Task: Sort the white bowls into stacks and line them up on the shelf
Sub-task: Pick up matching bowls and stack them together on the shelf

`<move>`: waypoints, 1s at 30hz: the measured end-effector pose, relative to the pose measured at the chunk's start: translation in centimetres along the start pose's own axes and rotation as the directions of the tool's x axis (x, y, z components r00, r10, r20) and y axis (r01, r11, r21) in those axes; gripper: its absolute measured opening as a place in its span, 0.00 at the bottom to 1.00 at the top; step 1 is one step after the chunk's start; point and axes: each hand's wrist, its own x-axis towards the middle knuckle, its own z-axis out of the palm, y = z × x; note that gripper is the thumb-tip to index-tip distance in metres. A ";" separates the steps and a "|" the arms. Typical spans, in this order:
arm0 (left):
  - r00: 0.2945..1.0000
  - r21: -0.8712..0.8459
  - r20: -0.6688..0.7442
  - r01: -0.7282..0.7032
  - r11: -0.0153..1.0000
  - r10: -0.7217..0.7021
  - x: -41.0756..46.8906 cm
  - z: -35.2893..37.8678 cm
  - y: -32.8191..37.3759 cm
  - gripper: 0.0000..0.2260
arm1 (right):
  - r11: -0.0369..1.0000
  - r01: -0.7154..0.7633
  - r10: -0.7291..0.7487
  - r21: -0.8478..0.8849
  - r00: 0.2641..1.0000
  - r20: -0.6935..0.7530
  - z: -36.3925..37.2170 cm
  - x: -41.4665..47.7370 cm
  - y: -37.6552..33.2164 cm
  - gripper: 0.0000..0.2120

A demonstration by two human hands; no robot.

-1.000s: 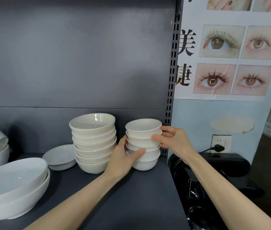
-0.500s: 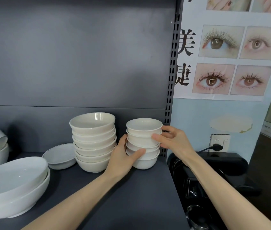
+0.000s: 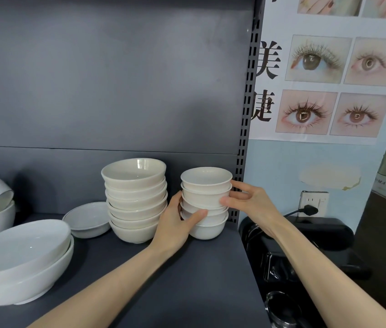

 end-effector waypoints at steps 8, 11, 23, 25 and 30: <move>1.000 0.001 -0.002 -0.011 1.000 0.011 0.1 -0.1 0.2 0.34 | 0.999 0.020 -0.020 -0.027 1.000 -0.009 -0.2 0.4 -0.1 0.27; 1.000 0.031 -0.012 -0.018 0.999 0.019 0.0 -0.1 0.4 0.31 | 0.999 0.027 -0.027 -0.045 1.000 0.000 -0.4 0.6 -0.3 0.28; 0.998 0.121 -0.037 -0.046 0.992 0.051 -0.3 0.1 0.7 0.14 | 0.991 0.043 -0.036 -0.128 0.998 0.049 -0.7 1.0 -0.5 0.29; 0.999 0.101 -0.039 -0.028 0.995 0.032 -0.2 0.1 0.8 0.13 | 0.992 0.063 -0.057 -0.111 0.997 0.058 -0.5 1.2 -0.8 0.29; 0.999 0.046 -0.027 0.022 0.999 -0.021 -0.3 0.3 0.9 0.19 | 0.988 0.079 -0.063 -0.132 0.991 0.118 0.2 1.4 -1.4 0.18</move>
